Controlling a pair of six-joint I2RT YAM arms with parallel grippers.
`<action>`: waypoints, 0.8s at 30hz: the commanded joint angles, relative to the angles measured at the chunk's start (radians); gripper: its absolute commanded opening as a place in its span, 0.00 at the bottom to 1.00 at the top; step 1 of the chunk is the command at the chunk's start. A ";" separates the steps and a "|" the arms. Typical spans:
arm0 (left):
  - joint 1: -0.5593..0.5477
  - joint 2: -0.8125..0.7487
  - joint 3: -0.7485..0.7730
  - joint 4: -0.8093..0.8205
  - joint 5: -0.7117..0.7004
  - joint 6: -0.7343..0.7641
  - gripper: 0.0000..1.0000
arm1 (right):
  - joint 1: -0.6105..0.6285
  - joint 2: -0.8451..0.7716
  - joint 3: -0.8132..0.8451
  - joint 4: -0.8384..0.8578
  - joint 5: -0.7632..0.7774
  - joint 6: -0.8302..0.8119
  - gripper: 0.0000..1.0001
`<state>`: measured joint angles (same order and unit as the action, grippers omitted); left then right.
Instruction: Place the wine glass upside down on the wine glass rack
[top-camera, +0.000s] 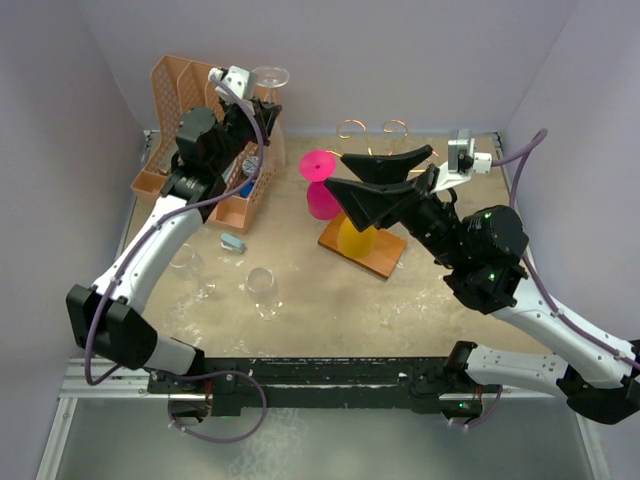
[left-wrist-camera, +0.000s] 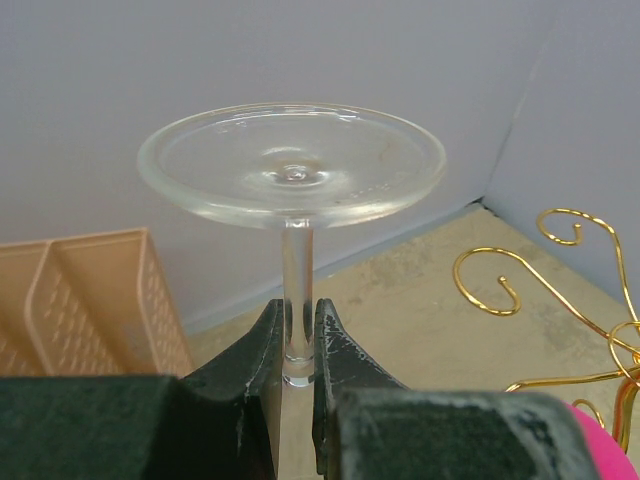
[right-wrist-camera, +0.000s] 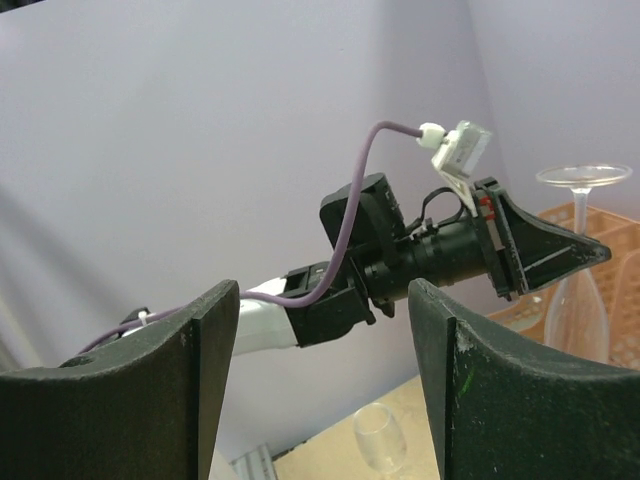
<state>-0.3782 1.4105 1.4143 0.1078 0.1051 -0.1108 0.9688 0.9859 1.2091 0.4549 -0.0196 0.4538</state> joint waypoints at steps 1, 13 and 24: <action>0.045 0.100 0.038 0.305 0.332 -0.086 0.00 | 0.003 0.003 0.083 -0.017 0.242 0.013 0.70; 0.075 0.320 0.058 0.645 0.624 -0.268 0.00 | 0.002 0.080 0.160 -0.142 0.641 0.079 0.70; 0.058 0.311 -0.008 0.714 0.658 -0.264 0.00 | -0.234 0.405 0.494 -0.415 0.412 0.160 0.68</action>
<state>-0.3107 1.7592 1.4185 0.7269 0.7288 -0.3801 0.8127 1.3262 1.6211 0.1040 0.5289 0.5861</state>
